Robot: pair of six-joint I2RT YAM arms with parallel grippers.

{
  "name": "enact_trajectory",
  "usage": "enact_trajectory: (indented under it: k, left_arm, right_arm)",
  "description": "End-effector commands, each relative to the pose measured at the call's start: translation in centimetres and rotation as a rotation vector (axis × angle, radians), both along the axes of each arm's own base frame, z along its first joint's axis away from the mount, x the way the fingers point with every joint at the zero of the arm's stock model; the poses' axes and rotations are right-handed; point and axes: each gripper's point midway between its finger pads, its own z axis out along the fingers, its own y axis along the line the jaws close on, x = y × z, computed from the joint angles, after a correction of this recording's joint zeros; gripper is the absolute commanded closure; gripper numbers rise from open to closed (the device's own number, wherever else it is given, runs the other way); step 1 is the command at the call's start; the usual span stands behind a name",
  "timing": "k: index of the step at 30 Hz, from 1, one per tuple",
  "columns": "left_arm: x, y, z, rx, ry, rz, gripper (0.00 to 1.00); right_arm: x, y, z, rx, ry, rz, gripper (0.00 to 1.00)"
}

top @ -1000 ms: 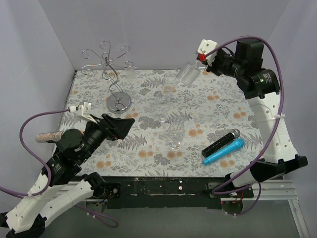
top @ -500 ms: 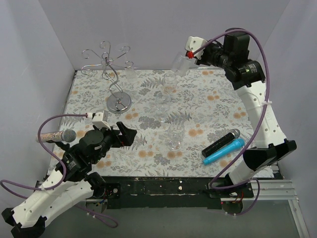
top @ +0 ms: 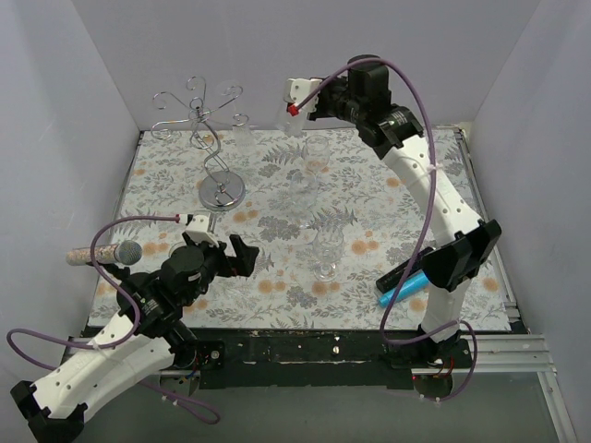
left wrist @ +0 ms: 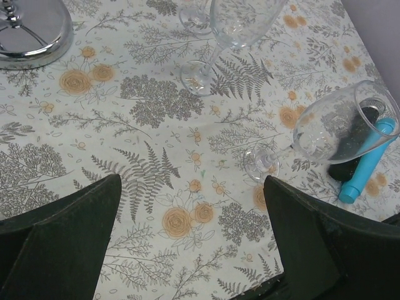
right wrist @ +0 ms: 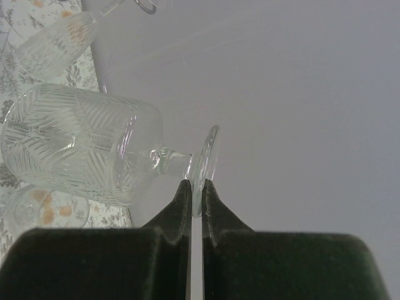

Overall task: Place the wine glass upside down on the wine glass rack
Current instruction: Turn the wine glass upside down at the wine rack.

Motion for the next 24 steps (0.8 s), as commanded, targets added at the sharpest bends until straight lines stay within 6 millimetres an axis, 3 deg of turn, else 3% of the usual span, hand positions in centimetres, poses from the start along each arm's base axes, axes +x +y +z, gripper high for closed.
enact_trajectory:
  k: [1, 7, 12, 24]
  left_arm:
    - [1.1, 0.0, 1.6, 0.029, -0.085, 0.007, 0.02]
    - [0.9, -0.5, 1.1, 0.033, -0.077, -0.023, 0.02]
    - [1.1, 0.3, 1.5, 0.033, -0.095, 0.014, 0.02]
    - [0.6, 3.4, 4.5, -0.058, -0.19, 0.139, 0.02]
  right_arm:
    - [1.3, 0.9, 6.5, 0.105, -0.22, -0.048, 0.99]
    - [2.7, 3.3, 4.6, 0.097, -0.223, -0.038, 0.99]
    - [3.1, 4.9, 3.7, 0.094, -0.217, -0.006, 0.99]
    - [3.1, 8.7, 0.9, 0.057, -0.226, 0.071, 0.99]
